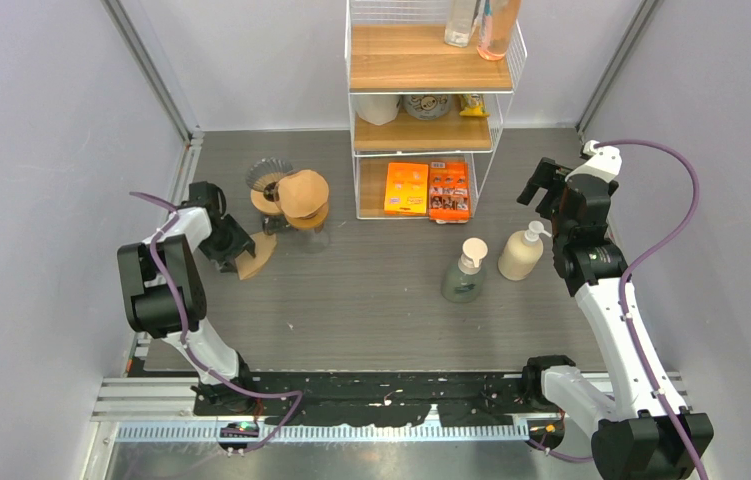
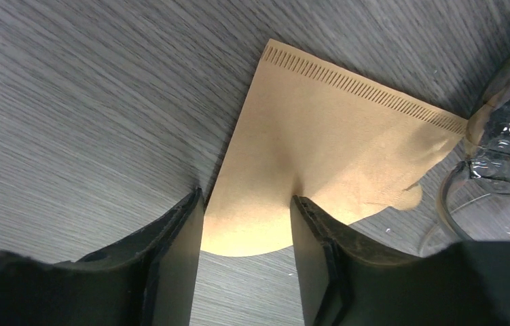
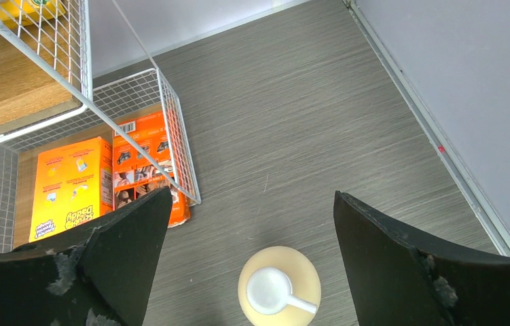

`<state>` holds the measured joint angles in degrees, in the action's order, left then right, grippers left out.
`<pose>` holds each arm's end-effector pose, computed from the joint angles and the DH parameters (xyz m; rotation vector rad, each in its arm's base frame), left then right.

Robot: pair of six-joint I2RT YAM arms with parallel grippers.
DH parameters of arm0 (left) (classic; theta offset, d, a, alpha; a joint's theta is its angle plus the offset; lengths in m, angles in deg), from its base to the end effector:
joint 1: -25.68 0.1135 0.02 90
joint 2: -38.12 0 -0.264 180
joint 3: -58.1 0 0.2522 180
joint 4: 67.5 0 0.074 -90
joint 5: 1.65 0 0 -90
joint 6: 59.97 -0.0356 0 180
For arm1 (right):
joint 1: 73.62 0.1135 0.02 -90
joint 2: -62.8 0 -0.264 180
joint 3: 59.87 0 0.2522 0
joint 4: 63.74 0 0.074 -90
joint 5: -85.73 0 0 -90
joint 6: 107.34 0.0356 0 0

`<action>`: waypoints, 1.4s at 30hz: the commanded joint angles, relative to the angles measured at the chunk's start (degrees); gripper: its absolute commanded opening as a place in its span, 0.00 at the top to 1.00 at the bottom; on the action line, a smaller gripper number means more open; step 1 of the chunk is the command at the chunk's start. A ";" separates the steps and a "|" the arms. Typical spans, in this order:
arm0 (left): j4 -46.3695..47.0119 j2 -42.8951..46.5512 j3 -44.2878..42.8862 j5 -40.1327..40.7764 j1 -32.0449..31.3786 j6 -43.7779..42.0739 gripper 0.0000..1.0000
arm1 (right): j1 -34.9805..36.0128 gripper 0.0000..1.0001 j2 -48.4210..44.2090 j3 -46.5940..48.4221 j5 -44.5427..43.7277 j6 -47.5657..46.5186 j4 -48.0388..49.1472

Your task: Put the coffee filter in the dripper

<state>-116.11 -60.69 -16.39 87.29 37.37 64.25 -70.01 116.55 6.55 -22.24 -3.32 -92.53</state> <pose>0.3159 0.0647 0.1658 -1.1083 2.6267 -0.1094 0.2138 0.0025 0.3518 0.3818 1.7986 -0.0749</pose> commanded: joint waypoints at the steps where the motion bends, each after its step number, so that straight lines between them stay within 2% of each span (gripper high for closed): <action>1: -0.55 -0.50 -1.91 0.54 -0.34 -0.70 0.49 | -0.19 0.05 -0.54 0.29 -1.28 -0.31 2.55; 4: -0.33 -0.56 -1.92 0.48 -0.42 -0.90 0.59 | -0.20 0.05 -0.71 0.25 -1.36 -0.29 2.56; 10: 0.10 -0.76 -2.04 0.23 -0.58 -1.27 0.69 | -0.23 0.05 -0.91 0.16 -1.61 -0.21 2.55; 13: 0.30 -0.99 -2.10 -0.03 -0.61 -1.73 0.78 | -0.20 0.05 -0.93 0.08 -1.55 -0.32 2.56; 14: 0.40 -0.98 -2.08 -0.06 -0.65 -1.84 0.82 | -0.19 0.05 -0.93 0.07 -1.58 -0.33 2.55; 16: 0.46 -0.95 -2.04 -0.12 -0.61 -2.10 1.00 | -0.19 0.05 -0.87 0.07 -1.56 -0.27 2.55; 22: 0.83 1.59 -0.56 -0.38 -0.79 -2.31 1.00 | -0.19 0.04 -0.80 0.21 -1.16 -0.23 2.59; 31: 5.16 16.51 8.15 0.19 -1.72 0.75 1.00 | -0.19 0.05 -1.79 0.11 2.45 0.99 2.66; 36: 4.82 23.87 11.49 0.53 -2.63 1.93 1.00 | 0.14 0.04 -1.85 -0.11 15.17 -1.97 4.88; 37: 4.70 25.56 12.04 1.37 -2.85 2.05 1.00 | 0.88 0.04 -1.70 -0.24 19.47 -3.54 5.34; 39: 4.27 28.94 12.97 3.50 -3.77 2.19 1.00 | 3.57 0.04 -1.15 -0.13 22.50 -6.72 6.32; 40: 3.67 30.65 13.23 4.44 -4.43 2.10 1.00 | 4.77 0.04 -0.77 0.01 22.57 -8.00 6.41; 42: 2.65 34.10 13.69 6.25 -5.96 2.13 1.00 | 11.51 0.04 -0.34 0.54 20.98 -13.75 6.42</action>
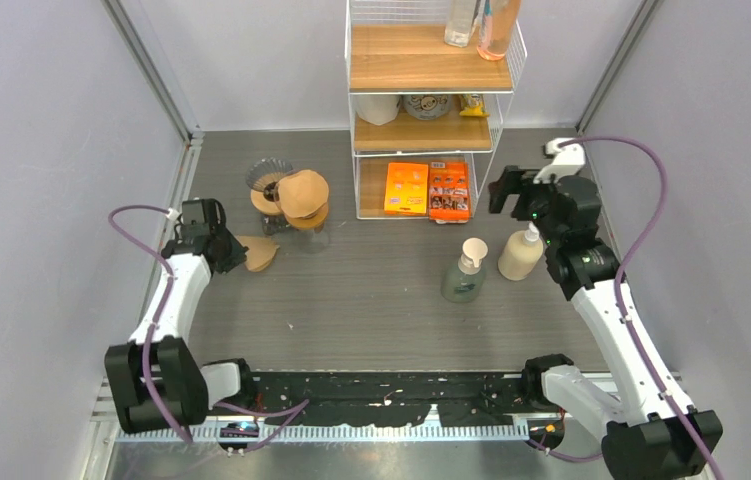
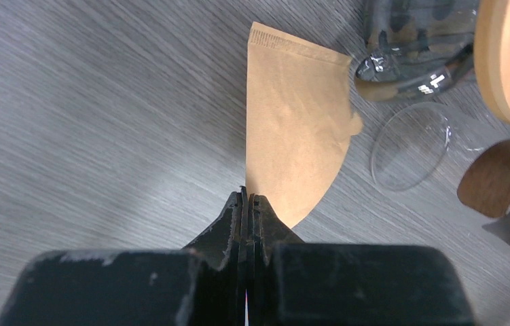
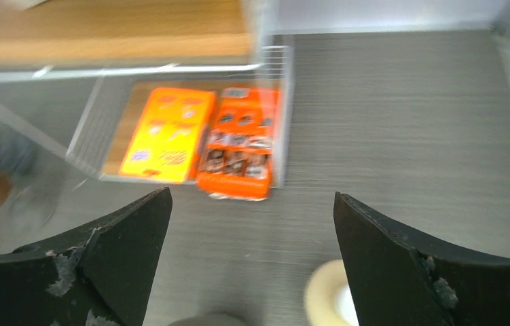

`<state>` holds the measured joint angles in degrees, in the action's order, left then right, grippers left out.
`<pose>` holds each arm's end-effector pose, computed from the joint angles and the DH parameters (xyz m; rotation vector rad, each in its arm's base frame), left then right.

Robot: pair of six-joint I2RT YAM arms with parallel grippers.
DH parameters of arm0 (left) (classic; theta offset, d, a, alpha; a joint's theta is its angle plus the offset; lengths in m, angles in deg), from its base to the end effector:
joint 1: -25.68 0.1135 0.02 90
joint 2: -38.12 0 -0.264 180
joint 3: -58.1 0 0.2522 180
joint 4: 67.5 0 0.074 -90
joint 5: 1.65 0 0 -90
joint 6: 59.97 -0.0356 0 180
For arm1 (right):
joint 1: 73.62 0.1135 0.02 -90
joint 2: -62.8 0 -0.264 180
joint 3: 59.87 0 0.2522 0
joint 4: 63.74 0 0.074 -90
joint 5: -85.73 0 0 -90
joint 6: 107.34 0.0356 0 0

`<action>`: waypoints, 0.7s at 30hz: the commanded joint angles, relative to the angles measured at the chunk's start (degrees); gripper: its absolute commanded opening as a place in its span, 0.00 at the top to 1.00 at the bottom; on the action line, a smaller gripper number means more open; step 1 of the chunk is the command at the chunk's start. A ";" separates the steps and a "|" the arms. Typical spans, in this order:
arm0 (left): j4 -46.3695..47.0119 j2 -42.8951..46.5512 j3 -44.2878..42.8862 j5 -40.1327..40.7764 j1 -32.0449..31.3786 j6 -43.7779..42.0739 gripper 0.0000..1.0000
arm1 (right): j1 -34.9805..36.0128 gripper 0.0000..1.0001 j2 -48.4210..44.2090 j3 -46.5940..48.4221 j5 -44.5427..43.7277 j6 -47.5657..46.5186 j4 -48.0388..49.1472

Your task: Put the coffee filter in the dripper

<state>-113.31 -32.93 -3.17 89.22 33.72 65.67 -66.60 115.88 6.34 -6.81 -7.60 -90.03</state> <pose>0.2423 0.0348 0.2299 -0.9541 2.3644 -0.1695 0.2123 0.0246 0.3569 0.0745 1.8019 0.1689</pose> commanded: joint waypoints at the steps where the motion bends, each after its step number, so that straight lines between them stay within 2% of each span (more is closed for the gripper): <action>1: -0.73 7.81 0.60 5.16 -2.96 0.67 1.00 | 9.59 0.04 0.35 0.93 4.40 -10.88 3.97; 6: -4.19 15.32 0.57 8.83 -5.79 0.92 1.00 | 18.61 0.05 -2.10 -0.66 5.56 -19.75 7.17; 13: -5.93 23.74 2.32 8.50 -7.24 1.95 1.00 | 30.18 0.04 -7.03 -8.23 14.98 -34.66 14.51; 14: -5.50 23.48 3.00 8.80 -7.24 2.25 0.90 | 32.22 0.05 -7.22 -8.58 15.09 -36.60 14.67; 15: -5.11 22.59 3.47 8.54 -7.20 2.26 0.66 | 33.03 0.04 -7.18 -9.14 15.00 -37.06 15.35; 16: -4.81 21.29 3.49 7.39 -7.24 2.16 0.49 | 33.97 0.05 -7.10 -9.38 14.78 -37.18 15.70; 17: -4.05 19.60 3.29 5.65 -7.24 1.02 0.39 | 34.26 0.05 -6.83 -9.43 14.73 -37.08 15.94; 18: -2.66 17.52 3.07 3.27 -7.24 -0.73 0.31 | 34.45 0.05 -6.62 -9.46 14.27 -36.88 15.91; 21: -4.34 10.20 0.73 1.38 -7.30 -2.16 0.18 | 34.62 0.05 -5.69 -9.21 12.23 -36.10 15.22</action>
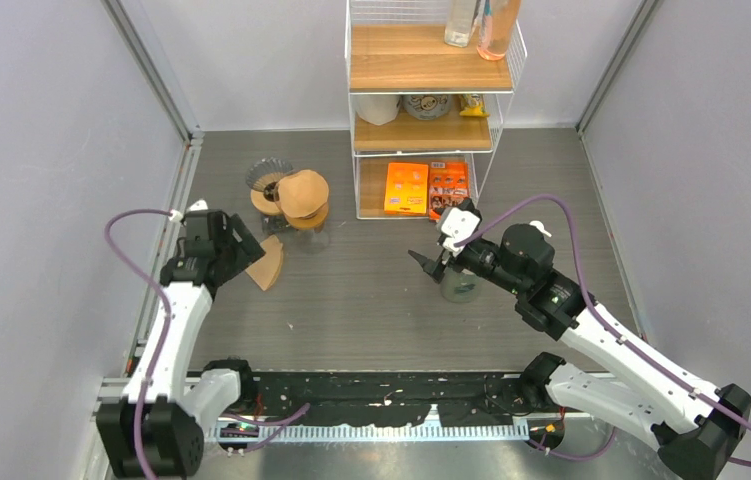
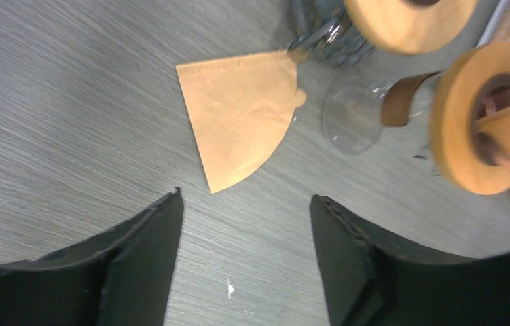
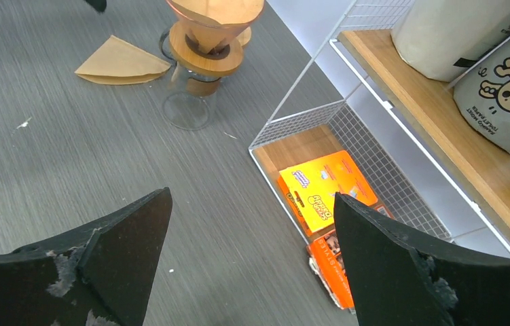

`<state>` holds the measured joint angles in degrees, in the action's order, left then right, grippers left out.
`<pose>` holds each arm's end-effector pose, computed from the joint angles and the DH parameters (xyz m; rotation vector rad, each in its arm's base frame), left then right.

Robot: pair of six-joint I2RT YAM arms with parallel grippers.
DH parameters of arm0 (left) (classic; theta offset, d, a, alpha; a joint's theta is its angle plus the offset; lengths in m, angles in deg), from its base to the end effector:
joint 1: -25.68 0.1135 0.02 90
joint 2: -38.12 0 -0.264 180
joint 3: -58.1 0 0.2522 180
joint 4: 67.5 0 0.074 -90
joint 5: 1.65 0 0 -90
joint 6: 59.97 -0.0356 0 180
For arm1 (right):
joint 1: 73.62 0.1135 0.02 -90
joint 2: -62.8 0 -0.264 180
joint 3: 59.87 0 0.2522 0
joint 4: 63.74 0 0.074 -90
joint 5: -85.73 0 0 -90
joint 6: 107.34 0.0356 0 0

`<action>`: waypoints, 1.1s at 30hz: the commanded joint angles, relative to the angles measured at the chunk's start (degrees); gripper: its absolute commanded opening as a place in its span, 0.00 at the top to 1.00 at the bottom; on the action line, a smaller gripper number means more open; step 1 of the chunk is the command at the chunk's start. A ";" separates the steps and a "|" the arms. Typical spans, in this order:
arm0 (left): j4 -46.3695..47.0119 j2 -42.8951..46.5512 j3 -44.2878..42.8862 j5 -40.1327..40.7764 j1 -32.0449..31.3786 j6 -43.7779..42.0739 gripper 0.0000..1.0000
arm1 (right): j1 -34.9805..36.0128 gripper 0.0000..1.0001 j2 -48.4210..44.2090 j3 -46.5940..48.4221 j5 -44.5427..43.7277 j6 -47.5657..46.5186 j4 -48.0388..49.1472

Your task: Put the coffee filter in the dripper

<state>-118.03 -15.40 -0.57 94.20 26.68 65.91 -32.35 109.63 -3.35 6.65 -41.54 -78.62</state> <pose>0.1910 0.0070 0.2705 -0.7948 2.2269 -0.1755 0.1432 0.1347 0.3386 -1.0242 1.3240 0.3837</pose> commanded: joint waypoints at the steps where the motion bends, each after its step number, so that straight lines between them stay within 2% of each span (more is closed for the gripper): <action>1: 0.73 -9.72 -2.36 -2.90 -0.26 -2.23 0.13 | 0.38 0.05 0.73 0.52 -2.21 -1.98 3.74; 2: 1.46 -12.20 -2.70 -1.89 -0.21 -1.58 0.08 | 0.40 0.05 1.01 0.50 -2.48 -1.83 3.63; 4: 3.07 -16.82 -3.63 -1.84 0.38 0.06 0.05 | 0.39 0.04 1.15 0.53 -2.93 -1.93 3.50; 9: 7.03 -25.20 -3.34 -6.52 4.53 4.48 0.06 | 0.38 0.05 0.45 0.01 -4.97 -2.72 3.40; 11: 10.36 -26.50 -2.22 -9.34 4.97 5.93 0.07 | 0.34 0.05 0.10 -0.34 -5.23 -3.11 3.75; 14: 11.94 -29.31 -2.98 -9.35 4.97 7.36 0.09 | 0.40 0.04 0.25 -0.33 -5.86 -3.32 3.66; 17: 9.79 -33.01 -5.22 -8.19 4.98 7.39 0.14 | 0.38 0.05 0.24 -0.30 -7.04 -3.55 3.67; 23: 7.81 -36.73 -6.78 -6.38 4.89 6.82 0.18 | 0.38 0.05 -0.16 -0.29 -8.13 -3.58 3.99; 25: 7.01 -37.82 -7.74 -5.15 4.82 6.50 0.23 | 0.36 0.05 -0.22 -0.18 -8.28 -3.55 4.05; 33: 7.64 -38.46 -9.18 -5.16 3.02 5.83 0.34 | 0.38 0.05 -0.68 -0.39 -8.96 -3.14 4.09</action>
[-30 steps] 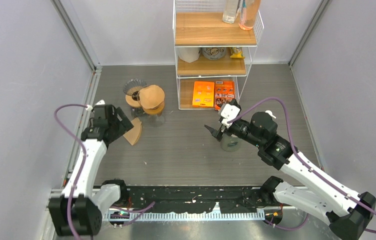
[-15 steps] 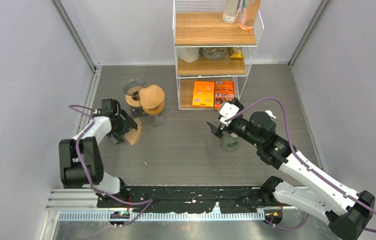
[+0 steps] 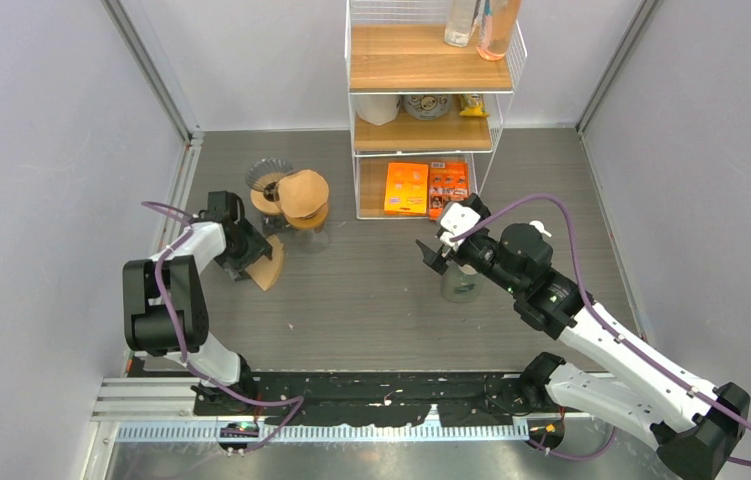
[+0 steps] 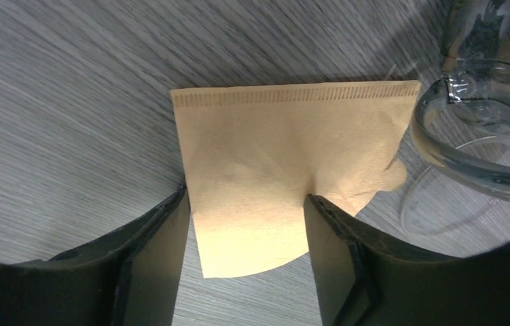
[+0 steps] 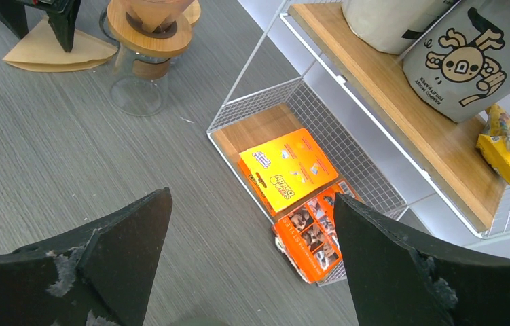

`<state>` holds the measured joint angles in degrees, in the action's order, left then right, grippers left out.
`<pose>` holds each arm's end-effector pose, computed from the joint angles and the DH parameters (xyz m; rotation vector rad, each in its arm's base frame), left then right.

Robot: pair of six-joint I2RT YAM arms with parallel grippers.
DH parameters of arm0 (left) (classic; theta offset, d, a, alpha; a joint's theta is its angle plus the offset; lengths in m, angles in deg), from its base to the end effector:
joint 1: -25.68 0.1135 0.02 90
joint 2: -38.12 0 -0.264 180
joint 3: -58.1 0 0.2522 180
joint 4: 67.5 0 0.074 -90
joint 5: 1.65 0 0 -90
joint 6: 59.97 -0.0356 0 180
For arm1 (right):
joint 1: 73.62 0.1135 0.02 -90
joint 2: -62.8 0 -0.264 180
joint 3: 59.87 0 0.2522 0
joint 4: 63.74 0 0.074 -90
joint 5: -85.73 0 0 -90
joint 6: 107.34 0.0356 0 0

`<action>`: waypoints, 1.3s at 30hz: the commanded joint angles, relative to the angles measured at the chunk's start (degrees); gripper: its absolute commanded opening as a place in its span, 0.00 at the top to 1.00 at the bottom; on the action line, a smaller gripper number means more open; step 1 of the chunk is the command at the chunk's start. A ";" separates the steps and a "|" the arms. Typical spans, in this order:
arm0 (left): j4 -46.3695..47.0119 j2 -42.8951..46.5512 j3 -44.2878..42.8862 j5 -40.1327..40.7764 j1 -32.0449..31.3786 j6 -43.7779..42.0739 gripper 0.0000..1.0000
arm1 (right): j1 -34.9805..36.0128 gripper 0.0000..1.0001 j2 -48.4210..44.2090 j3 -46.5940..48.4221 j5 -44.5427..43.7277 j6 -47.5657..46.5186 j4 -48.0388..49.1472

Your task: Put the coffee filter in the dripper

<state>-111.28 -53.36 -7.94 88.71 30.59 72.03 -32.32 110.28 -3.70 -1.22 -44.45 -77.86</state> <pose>0.2924 0.0253 0.1666 -1.1126 2.5604 -0.1545 0.1490 0.1334 0.3358 -0.9723 1.3585 0.2317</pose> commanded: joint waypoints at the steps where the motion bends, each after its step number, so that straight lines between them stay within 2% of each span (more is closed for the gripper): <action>1: 1.34 -0.47 -1.85 0.10 -1.00 -0.55 0.38 | 0.36 0.05 -1.34 -0.05 -1.10 -0.25 3.30; 4: 2.81 0.09 -1.53 -0.10 -1.13 -0.91 0.53 | 0.34 0.04 -1.34 -0.06 -1.43 -0.22 3.26; 6: 3.22 0.11 -1.59 -0.10 -1.20 -0.97 0.60 | 0.34 0.05 -1.30 -0.13 -1.73 -0.22 3.22; 14: 3.19 -0.89 -2.37 -0.93 -1.59 -1.49 0.71 | 0.36 0.05 -1.15 -0.07 -1.82 -0.14 3.04; 16: 2.87 -0.70 -2.40 -2.54 -2.25 -1.89 0.71 | 0.36 0.05 -0.94 0.08 -1.71 -0.06 2.86; 18: 0.13 -0.17 -2.37 -1.68 -6.30 -2.25 0.71 | 0.36 0.05 -0.74 0.38 -1.60 0.12 2.80; 21: -3.57 -0.14 -2.50 1.17 -8.93 -2.90 0.71 | 0.35 0.04 -0.78 0.37 -1.35 0.15 2.79; 26: -4.16 4.72 3.08 -0.01 -11.56 -2.85 0.71 | 0.38 0.05 -1.07 0.31 -0.99 0.51 2.82; 28: -3.73 7.33 5.17 -3.43 -12.05 -3.30 0.71 | 0.39 0.05 -1.42 0.12 -0.94 0.62 2.89; 32: -3.40 13.52 6.46 -3.02 -12.11 -3.52 0.70 | 0.36 0.05 -2.36 -0.22 -0.33 0.76 3.15; 36: -3.29 17.03 2.43 4.34 -11.76 -3.85 0.65 | 0.36 0.05 -3.36 -0.53 0.10 1.06 3.17; 39: 0.80 15.32 1.14 5.30 -9.64 -1.79 0.62 | 0.37 0.05 -4.25 -0.87 -0.05 1.25 3.22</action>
<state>-115.63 -37.50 -3.24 89.87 18.85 69.01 -32.32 107.90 -3.87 -1.66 -44.08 -77.64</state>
